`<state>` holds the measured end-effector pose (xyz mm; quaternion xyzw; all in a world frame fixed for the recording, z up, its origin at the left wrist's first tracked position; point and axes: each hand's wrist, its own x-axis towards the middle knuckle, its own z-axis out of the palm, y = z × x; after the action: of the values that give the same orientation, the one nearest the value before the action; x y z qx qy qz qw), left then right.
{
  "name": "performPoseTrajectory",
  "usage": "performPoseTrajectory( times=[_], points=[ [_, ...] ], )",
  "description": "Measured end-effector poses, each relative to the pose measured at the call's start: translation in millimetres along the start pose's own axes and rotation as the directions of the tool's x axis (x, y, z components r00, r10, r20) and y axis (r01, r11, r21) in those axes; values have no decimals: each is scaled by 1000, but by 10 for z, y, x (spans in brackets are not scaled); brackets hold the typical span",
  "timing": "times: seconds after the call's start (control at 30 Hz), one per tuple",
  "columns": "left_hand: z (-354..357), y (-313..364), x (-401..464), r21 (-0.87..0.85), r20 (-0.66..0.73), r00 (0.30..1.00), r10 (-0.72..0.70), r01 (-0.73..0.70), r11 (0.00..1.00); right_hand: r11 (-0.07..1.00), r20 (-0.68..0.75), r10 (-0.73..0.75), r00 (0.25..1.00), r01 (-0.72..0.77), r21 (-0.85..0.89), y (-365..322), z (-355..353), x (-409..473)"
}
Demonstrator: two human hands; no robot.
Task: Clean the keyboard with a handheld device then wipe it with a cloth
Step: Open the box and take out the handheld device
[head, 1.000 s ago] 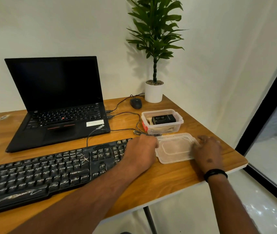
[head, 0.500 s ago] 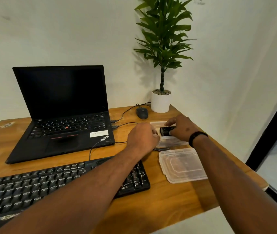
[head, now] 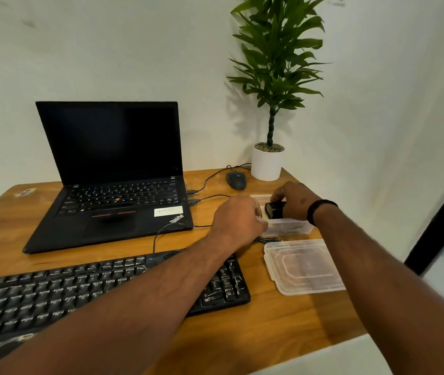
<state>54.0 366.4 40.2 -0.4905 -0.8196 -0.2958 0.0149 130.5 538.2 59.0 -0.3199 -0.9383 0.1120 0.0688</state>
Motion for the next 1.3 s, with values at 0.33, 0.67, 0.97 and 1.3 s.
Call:
performPoseTrajectory(
  times=[0.33,0.67,0.97,1.3],
  points=[
    [-440,26,-292,-402,-158,969,-189,111,909,642,-365,65,929,241,728,-411,-338,-473],
    [-1150,-252,-1002,-913,187,858,-479,332,237,-238,-231,143,963,259,936,-1592,37,-1259],
    [-1420,-754,-1432,-951,-1,789,-614,190,246,29,-248,50,967,247,969,-2195,569,-1736],
    [-1463,-926,-1794,-946,-89,819,-567,108,305,-102,-40,-42,998,36,994,-2480,697,-1926]
  ],
)
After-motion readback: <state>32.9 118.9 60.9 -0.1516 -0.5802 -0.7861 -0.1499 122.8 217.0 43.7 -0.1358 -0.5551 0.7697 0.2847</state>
